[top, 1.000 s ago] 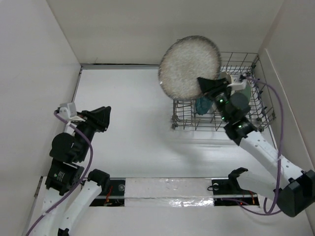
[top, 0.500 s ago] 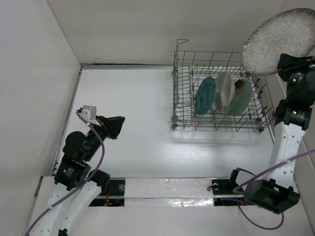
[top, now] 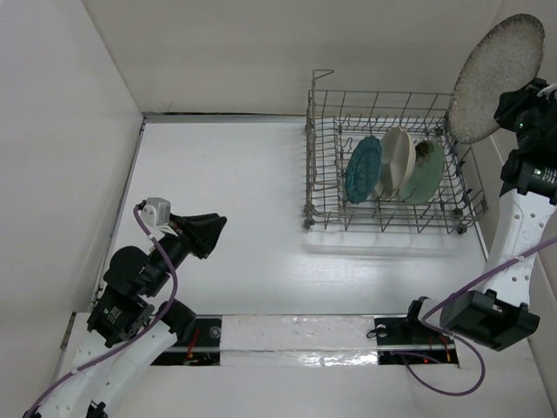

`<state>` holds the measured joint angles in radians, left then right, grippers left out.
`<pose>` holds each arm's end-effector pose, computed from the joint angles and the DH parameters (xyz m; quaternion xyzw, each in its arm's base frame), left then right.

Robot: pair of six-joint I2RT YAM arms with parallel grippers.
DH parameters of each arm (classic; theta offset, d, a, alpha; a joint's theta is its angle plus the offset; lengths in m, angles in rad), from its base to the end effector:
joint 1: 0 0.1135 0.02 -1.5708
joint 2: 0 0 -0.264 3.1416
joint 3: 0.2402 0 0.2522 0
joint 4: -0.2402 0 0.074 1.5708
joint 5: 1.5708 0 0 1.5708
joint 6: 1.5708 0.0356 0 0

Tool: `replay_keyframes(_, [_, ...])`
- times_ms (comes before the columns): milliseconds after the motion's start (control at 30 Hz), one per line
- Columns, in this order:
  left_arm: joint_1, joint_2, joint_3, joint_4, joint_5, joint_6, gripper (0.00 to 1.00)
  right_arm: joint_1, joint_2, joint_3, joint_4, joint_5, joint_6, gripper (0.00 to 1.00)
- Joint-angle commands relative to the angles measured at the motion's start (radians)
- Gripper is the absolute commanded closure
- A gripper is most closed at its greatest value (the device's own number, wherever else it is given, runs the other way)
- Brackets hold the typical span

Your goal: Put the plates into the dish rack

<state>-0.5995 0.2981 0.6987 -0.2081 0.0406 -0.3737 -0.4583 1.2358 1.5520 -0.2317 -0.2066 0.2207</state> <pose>0.0631 -0.0448 0.3628 0.0872 0.6299 -0.3722 0.6760 0.2327 -0.1066 0.5052 0.1525 0.6599 -0.0175 0.7355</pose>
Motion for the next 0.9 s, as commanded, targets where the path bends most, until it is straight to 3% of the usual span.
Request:
replay_keyframes(0, [-0.029,-0.017,0.015,0.015,-0.082,0.015,0.75,-0.011,-0.010,0.138,0.183,0.049,-0.115,1.00])
replay_keyframes(333, [-0.071,-0.042,0.018,0.004,-0.128,0.018,0.74,-0.031,-0.009,0.036,0.124,0.075,-0.282,1.00])
replay_keyframes(867, [-0.108,-0.063,0.019,-0.008,-0.159,0.019,0.73,-0.040,-0.027,-0.116,0.098,0.052,-0.373,1.00])
